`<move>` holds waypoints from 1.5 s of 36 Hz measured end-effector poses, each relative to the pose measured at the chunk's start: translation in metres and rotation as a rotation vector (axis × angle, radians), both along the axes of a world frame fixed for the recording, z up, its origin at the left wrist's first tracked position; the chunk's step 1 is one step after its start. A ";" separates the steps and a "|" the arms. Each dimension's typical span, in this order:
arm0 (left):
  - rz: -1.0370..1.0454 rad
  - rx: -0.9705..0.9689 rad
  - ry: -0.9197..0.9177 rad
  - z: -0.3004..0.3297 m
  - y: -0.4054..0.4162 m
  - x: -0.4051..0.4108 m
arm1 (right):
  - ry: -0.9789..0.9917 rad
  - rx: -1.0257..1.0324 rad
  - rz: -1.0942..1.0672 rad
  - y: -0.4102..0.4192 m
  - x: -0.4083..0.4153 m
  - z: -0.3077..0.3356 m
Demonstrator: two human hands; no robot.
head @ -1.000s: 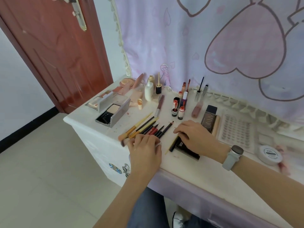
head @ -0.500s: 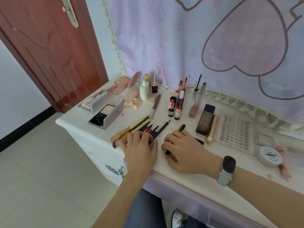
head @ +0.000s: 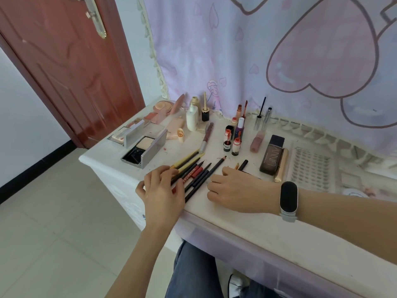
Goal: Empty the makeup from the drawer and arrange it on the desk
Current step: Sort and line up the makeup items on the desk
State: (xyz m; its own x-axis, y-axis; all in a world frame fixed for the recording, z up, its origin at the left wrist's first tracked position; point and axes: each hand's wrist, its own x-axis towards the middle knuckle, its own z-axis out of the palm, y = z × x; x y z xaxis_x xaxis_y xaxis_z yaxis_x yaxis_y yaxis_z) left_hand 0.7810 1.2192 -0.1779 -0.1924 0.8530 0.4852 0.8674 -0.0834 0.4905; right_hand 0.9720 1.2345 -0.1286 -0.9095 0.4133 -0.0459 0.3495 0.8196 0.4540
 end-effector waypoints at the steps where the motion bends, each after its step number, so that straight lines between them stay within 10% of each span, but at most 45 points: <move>1: 0.005 -0.018 0.000 0.000 0.001 -0.003 | -0.041 -0.004 0.015 0.002 -0.002 0.001; 10: -0.033 -0.078 -0.029 -0.003 0.003 -0.019 | 0.111 0.000 0.062 0.004 -0.014 0.020; 20: -0.121 -0.146 -0.039 -0.007 0.002 -0.033 | 1.679 -0.767 -0.559 0.043 -0.055 0.062; 28: -0.149 -0.020 -0.270 -0.011 -0.001 -0.045 | 2.108 -1.249 -1.070 0.093 -0.089 0.017; 43: -0.165 -0.110 0.048 -0.008 0.014 -0.040 | 1.624 -1.074 -1.207 0.109 -0.087 -0.002; 48: -0.164 -0.078 0.061 -0.009 0.016 -0.040 | 1.086 -0.492 -1.015 0.108 -0.070 -0.007; 54: -0.171 -0.068 0.044 -0.008 0.014 -0.041 | 0.724 -0.302 -0.986 0.110 -0.071 -0.014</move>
State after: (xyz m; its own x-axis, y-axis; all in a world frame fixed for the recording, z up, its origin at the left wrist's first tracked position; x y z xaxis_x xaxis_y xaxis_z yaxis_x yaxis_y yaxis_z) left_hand 0.7401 1.2331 -0.1864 -0.0222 0.9024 0.4303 0.8642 -0.1991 0.4621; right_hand 0.9015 1.3447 -0.1429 -0.0775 0.9895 0.1219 0.9606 0.1068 -0.2567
